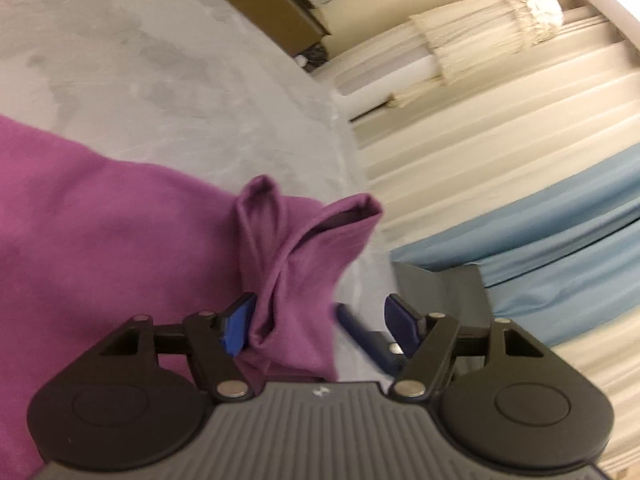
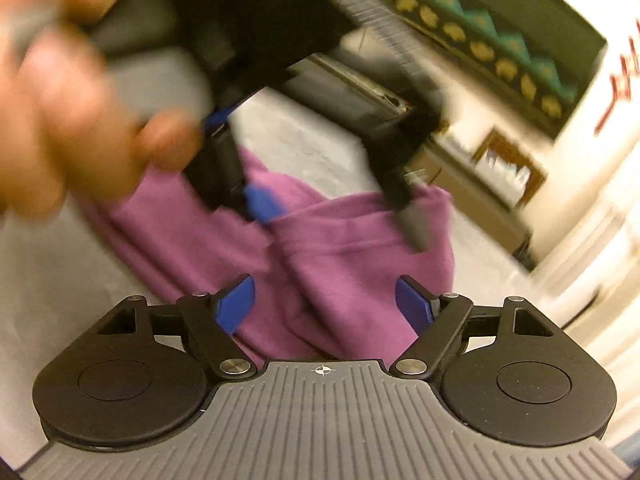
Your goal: Fold clothes
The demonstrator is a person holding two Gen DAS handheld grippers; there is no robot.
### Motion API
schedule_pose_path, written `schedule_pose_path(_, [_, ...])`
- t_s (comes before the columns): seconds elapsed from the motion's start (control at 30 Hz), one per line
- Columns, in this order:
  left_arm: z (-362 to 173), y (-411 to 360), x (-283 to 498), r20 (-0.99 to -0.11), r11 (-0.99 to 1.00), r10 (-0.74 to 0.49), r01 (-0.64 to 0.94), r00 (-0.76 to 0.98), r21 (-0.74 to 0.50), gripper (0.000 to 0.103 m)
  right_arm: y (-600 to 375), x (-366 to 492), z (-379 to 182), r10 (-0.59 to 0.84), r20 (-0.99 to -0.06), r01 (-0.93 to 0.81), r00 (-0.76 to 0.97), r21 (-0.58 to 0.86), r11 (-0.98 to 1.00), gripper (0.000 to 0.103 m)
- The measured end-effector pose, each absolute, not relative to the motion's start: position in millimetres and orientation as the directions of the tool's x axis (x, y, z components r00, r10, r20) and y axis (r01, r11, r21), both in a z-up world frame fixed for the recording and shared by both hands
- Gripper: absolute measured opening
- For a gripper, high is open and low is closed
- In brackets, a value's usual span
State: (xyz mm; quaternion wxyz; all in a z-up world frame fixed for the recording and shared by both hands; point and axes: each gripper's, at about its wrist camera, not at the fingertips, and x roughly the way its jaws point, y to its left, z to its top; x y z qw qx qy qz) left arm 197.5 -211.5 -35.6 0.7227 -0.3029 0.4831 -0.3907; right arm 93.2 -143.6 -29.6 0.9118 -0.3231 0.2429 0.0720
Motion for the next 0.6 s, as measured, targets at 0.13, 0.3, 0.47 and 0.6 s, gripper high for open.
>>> schedule_pose_path(0.13, [-24.2,-208.6,190.8,-0.448,0.505,-0.862,0.320,0.236,-0.802,0.070,-133.9,104.4,-41.0,-0.076,-0.458,-0.275,0.886,-0.650,0.708,0.034])
schedule_pose_path(0.3, [-19.7,-192.2,190.0,-0.472,0.563,-0.821,0.319,0.321,-0.763,0.073,-140.8,91.9,-14.4,-0.027,-0.457,-0.279,0.889,-0.589,0.758,0.006])
schedule_pose_path(0.47, [-21.5,-194.8,180.6,-0.504,0.605,-0.792,0.334,0.345,-0.722,0.073,-139.0,64.6,-4.2,0.137,-0.473,-0.398,0.870,-0.512,0.761,0.003])
schedule_pose_path(0.6, [-30.0,-201.7,175.6,-0.644,0.774,-0.632,0.318,0.432,-0.547,0.049,-133.6,64.3,-22.7,0.131,-0.519,-0.433,0.845,-0.518,0.738,0.004])
